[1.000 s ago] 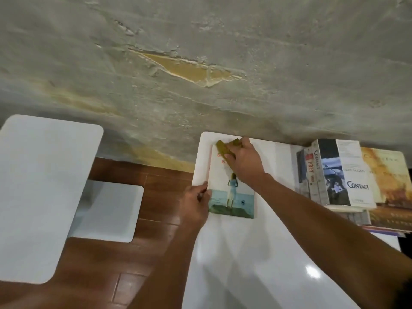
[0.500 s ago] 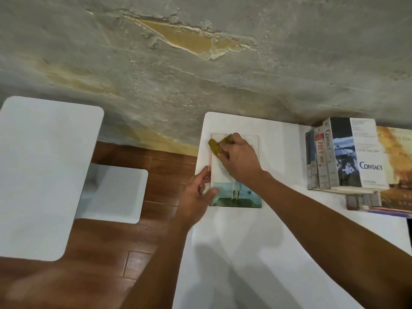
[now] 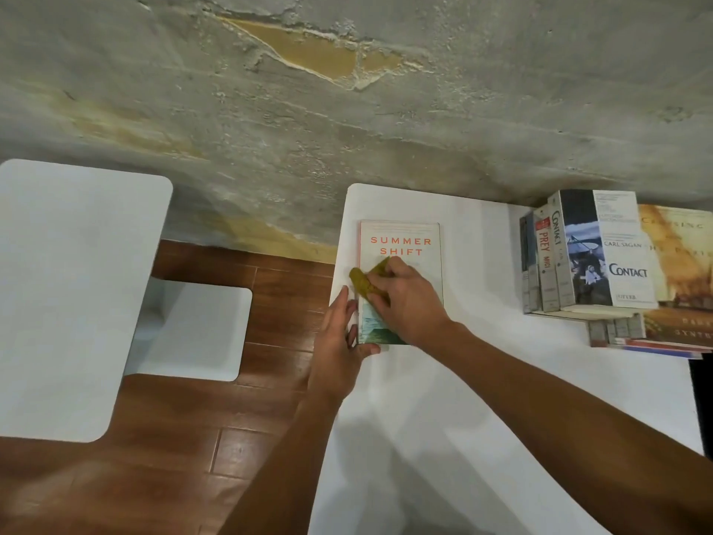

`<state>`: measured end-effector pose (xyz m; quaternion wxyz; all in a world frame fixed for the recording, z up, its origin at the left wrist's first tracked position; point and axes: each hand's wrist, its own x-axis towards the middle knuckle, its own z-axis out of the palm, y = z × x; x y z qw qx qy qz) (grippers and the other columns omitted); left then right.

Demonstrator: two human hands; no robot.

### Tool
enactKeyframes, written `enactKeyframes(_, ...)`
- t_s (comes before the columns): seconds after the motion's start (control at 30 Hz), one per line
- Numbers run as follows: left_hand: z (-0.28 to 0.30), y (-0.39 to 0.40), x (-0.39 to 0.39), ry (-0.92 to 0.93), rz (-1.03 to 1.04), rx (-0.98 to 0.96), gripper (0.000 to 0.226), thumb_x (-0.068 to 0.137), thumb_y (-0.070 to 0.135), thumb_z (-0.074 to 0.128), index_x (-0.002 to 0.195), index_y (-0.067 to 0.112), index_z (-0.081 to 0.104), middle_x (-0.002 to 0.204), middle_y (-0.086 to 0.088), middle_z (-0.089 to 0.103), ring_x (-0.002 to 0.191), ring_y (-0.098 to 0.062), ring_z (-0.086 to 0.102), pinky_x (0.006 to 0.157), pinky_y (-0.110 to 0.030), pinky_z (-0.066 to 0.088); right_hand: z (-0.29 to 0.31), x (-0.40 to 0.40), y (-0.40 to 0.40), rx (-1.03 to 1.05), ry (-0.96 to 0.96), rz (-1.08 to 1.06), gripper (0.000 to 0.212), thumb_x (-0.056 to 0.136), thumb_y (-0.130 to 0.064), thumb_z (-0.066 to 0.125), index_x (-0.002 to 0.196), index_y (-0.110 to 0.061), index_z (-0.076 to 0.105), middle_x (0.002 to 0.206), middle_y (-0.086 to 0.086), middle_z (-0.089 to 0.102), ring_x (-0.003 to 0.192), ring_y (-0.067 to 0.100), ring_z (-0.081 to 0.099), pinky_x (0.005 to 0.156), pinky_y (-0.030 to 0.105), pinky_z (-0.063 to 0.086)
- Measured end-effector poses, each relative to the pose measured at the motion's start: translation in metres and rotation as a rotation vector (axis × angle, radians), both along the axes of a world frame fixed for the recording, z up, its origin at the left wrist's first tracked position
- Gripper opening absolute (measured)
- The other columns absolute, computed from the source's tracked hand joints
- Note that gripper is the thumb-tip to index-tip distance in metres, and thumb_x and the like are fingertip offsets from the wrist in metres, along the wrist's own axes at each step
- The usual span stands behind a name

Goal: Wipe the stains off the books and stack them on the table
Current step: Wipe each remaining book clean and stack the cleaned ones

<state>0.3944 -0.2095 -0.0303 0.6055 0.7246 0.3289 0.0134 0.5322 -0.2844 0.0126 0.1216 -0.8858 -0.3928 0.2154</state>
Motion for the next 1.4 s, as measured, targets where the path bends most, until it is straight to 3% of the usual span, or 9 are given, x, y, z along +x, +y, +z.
enactKeyframes(0.17,0.002,-0.004,-0.004,0.003,0.065,-0.009,0.079,0.083,0.001,0.077,0.147,0.024,0.038,0.130,0.020,0.051,0.119,0.014,0.051,0.082,-0.002,0.045,0.002,-0.025,-0.019,-0.019,0.083,0.032,0.033,0.102,-0.031,0.053,0.131,-0.018,0.061,0.122,0.003,0.050,0.118,0.023,0.053,0.114,0.038,0.039)
enactKeyframes(0.3,0.009,-0.007,-0.002,-0.042,0.197,-0.346,0.048,0.097,0.006,0.062,0.134,0.033,0.050,0.121,0.017,0.066,0.113,0.000,0.065,0.073,-0.026,0.060,0.002,-0.048,-0.033,-0.026,0.102,0.011,0.037,0.101,-0.033,0.054,0.137,-0.023,0.055,0.130,-0.001,0.047,0.118,0.019,0.053,0.108,0.040,0.046)
enactKeyframes(0.43,0.014,0.007,-0.007,0.001,0.048,-0.464,0.087,0.083,0.017,0.081,0.154,0.031,0.032,0.148,0.009,0.047,0.135,-0.018,0.051,0.087,-0.048,0.060,0.000,-0.055,-0.033,-0.091,0.016,0.069,0.047,0.098,-0.026,0.062,0.143,-0.025,0.047,0.139,0.001,0.044,0.123,0.021,0.051,0.111,0.041,0.042)
enactKeyframes(0.63,0.036,0.039,0.008,0.203,-0.108,-0.361,0.055,0.101,0.048,0.051,0.149,0.022,0.045,0.161,-0.001,0.035,0.150,-0.023,0.027,0.119,-0.037,0.025,0.004,-0.066,-0.035,-0.091,-0.003,0.054,0.051,0.096,-0.016,0.064,0.144,-0.023,0.047,0.144,0.005,0.041,0.125,0.025,0.051,0.107,0.044,0.047)
enactKeyframes(0.83,0.040,0.055,0.035,0.273,-0.229,0.082,0.046,0.104,0.025,0.054,0.148,0.036,0.046,0.140,0.009,0.059,0.119,-0.006,0.054,0.092,-0.018,0.046,-0.006,-0.070,-0.043,-0.069,-0.009,0.121,0.052,0.095,-0.009,0.061,0.143,-0.022,0.047,0.143,0.004,0.040,0.132,0.025,0.042,0.111,0.042,0.044)
enactKeyframes(0.97,0.025,0.038,0.034,0.251,-0.138,0.179,0.051,0.089,0.022,0.077,0.135,0.035,0.061,0.125,0.010,0.070,0.107,-0.006,0.067,0.091,-0.038,0.060,-0.013,-0.079,-0.063,0.069,0.311,0.020,0.029,0.090,-0.009,0.067,0.116,-0.018,0.072,0.122,-0.004,0.051,0.115,0.023,0.052,0.100,0.038,0.050)
enactKeyframes(1.13,0.017,0.032,0.036,0.254,-0.073,0.220,0.050,0.087,0.024,0.079,0.134,0.031,0.063,0.124,0.008,0.071,0.109,-0.006,0.068,0.090,-0.041,0.060,0.043,-0.033,-0.081,0.243,0.417,-0.356,0.029,0.087,0.005,0.066,0.113,-0.006,0.073,0.102,-0.003,0.060,0.096,0.011,0.060,0.084,-0.002,0.035)
enactKeyframes(1.27,0.018,0.028,0.034,0.239,-0.066,0.215,0.051,0.088,0.019,0.077,0.136,0.027,0.061,0.124,0.007,0.070,0.110,-0.008,0.069,0.092,-0.043,0.059,0.054,0.039,-0.071,0.295,0.134,-0.518,0.028,0.094,-0.014,0.067,0.121,-0.011,0.070,0.110,0.004,0.060,0.098,0.016,0.057,0.093,0.026,0.051)
enactKeyframes(1.4,0.019,0.027,0.032,0.213,-0.068,0.187,0.051,0.088,0.015,0.077,0.136,0.025,0.062,0.124,0.007,0.070,0.110,-0.005,0.068,0.093,-0.041,0.059,0.036,0.087,-0.040,0.328,-0.002,-0.455,0.032,0.096,-0.013,0.064,0.128,-0.008,0.065,0.109,0.001,0.045,0.098,0.016,0.046,0.090,0.021,0.049)
